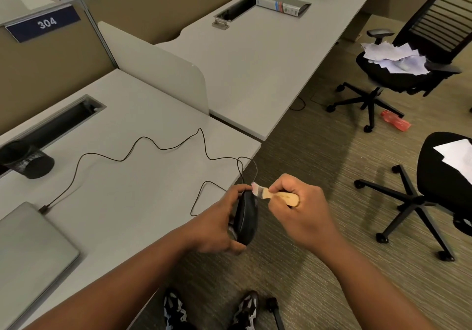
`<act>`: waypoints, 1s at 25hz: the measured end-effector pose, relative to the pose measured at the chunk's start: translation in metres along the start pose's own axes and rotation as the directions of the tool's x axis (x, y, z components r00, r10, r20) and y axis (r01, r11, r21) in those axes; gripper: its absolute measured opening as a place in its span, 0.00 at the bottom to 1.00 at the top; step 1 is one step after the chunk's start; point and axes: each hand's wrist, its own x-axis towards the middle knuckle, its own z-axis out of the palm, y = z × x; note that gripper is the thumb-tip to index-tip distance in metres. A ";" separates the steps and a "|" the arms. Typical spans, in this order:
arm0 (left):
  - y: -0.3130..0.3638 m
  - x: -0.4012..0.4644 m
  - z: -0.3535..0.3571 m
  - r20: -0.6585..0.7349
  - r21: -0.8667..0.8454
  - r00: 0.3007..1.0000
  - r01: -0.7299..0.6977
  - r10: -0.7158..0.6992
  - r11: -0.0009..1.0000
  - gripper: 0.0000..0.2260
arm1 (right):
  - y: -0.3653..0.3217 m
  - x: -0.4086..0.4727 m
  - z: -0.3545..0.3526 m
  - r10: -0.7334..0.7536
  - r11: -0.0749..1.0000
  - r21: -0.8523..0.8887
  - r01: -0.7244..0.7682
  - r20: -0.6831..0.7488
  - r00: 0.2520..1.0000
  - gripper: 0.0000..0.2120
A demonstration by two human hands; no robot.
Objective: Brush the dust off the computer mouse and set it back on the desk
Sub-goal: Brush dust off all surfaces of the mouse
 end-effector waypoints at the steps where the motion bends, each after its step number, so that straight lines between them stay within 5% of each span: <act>1: 0.000 0.000 0.000 -0.005 -0.002 1.000 -0.001 0.001 1.000 0.55 | -0.001 0.000 0.000 0.008 1.000 -0.007 -0.008 0.022 1.000 0.08; 6: -0.002 0.002 -0.002 -0.030 -0.017 1.000 0.000 -0.001 1.000 0.55 | 0.000 -0.006 -0.006 0.056 0.998 -0.035 -0.052 0.137 0.989 0.09; 11: -0.001 0.004 0.002 -0.011 0.002 1.000 0.006 -0.006 1.000 0.54 | -0.001 0.004 -0.004 0.009 1.000 0.004 -0.009 -0.026 1.000 0.09; 19: -0.004 0.005 -0.001 -0.035 -0.042 0.999 0.005 -0.006 0.999 0.53 | -0.001 -0.005 -0.006 0.083 0.993 -0.094 -0.069 0.154 0.985 0.09; 25: -0.003 0.004 0.002 -0.009 0.005 1.000 0.012 -0.012 1.000 0.54 | -0.002 0.004 -0.006 0.059 0.998 0.004 -0.059 0.014 0.998 0.09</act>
